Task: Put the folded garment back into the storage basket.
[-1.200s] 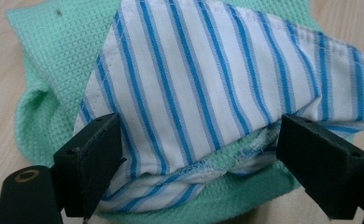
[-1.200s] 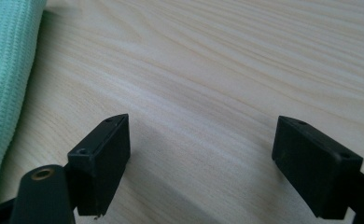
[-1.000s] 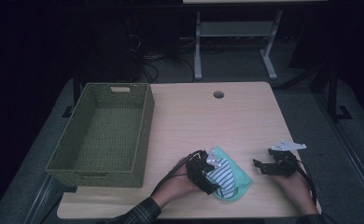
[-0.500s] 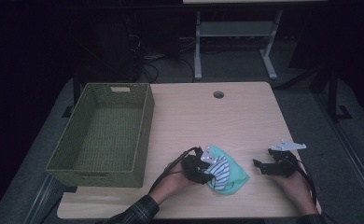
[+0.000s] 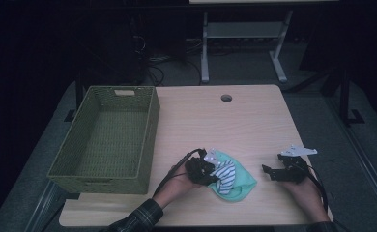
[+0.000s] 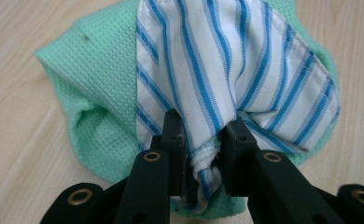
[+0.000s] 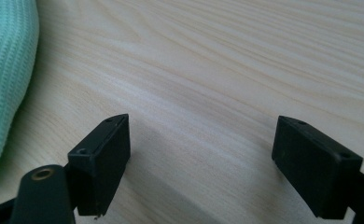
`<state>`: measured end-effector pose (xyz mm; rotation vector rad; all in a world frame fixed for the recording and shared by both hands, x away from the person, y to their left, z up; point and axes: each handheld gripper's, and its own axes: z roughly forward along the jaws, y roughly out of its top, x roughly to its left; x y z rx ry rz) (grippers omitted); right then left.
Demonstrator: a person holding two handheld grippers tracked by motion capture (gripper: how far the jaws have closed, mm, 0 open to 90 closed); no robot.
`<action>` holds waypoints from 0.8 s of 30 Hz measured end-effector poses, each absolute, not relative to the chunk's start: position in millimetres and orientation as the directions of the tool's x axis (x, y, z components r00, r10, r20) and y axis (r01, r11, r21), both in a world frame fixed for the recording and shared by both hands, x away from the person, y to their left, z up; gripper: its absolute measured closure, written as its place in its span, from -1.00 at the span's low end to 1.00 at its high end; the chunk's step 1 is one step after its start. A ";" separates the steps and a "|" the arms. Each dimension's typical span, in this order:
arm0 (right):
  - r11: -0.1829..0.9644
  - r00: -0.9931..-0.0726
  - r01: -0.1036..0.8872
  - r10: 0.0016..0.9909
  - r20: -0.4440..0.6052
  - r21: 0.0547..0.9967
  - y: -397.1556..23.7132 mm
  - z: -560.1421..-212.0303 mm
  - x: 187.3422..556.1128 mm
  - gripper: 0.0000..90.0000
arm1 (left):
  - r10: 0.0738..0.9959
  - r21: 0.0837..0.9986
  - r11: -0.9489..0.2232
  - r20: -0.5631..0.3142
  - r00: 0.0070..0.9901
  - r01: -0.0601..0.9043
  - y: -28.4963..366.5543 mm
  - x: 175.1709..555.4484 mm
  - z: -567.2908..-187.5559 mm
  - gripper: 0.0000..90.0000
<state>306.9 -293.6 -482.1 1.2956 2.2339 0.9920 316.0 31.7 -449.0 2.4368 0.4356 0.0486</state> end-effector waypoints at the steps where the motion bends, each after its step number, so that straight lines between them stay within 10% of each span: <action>1: 0.328 -0.506 0.599 0.862 0.029 0.730 -293.6 -482.0 306.9 -0.57 | 0.316 0.614 -0.734 -0.071 0.946 0.291 33.0 316.9 -446.9 0.64; 24: 0.327 -0.505 0.600 0.862 0.030 0.730 -293.6 -482.0 306.9 -0.58 | 0.297 0.662 -0.691 -0.108 0.949 0.291 50.7 323.2 -395.9 0.64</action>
